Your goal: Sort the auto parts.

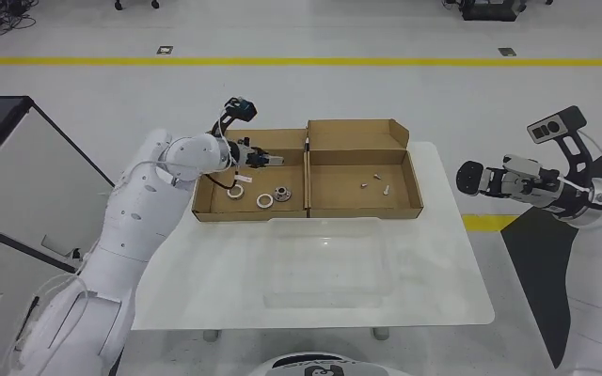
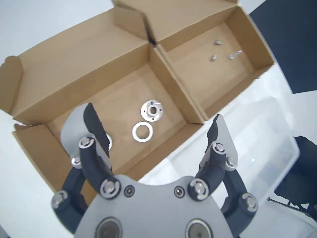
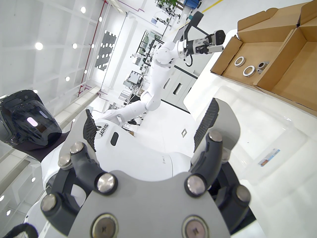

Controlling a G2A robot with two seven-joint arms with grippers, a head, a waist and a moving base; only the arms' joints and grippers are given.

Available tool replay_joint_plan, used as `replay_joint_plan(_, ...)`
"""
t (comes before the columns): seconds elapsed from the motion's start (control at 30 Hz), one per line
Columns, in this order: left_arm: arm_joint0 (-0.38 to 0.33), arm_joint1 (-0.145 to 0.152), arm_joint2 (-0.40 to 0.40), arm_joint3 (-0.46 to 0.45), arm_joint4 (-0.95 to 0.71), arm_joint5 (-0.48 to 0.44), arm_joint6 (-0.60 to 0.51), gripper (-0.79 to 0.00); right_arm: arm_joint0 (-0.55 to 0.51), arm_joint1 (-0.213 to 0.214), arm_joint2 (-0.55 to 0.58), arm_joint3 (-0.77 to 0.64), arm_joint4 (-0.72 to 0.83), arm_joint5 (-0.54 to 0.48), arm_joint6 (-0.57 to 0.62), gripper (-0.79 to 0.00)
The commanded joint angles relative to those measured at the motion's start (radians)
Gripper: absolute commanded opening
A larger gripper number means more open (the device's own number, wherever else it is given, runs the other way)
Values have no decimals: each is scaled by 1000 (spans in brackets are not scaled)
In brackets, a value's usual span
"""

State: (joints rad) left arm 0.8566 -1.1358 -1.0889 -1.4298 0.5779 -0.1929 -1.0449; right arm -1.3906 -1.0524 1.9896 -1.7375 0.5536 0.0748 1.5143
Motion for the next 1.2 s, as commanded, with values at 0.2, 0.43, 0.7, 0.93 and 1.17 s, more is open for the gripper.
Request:
replay_joint_plan(0.2, 196, 34, -139, -362, -144, 0, -24, 0, 0, 0, 0, 0, 0, 0, 0, 0)
replay_joint_plan(0.43, 292, 48, -198, -543, -308, -22, -61, 0, 0, 0, 0, 0, 0, 0, 0, 0)
replay_joint_plan(0.7, 335, 56, -229, -588, -363, -40, -65, 0, 0, 0, 0, 0, 0, 0, 0, 0)
replay_joint_plan(0.93, 334, 56, -229, -587, -362, -40, -65, 0, 0, 0, 0, 0, 0, 0, 0, -1)
replay_joint_plan(1.17, 334, 56, -229, -587, -362, -40, -65, 0, 0, 0, 0, 0, 0, 0, 0, 0)
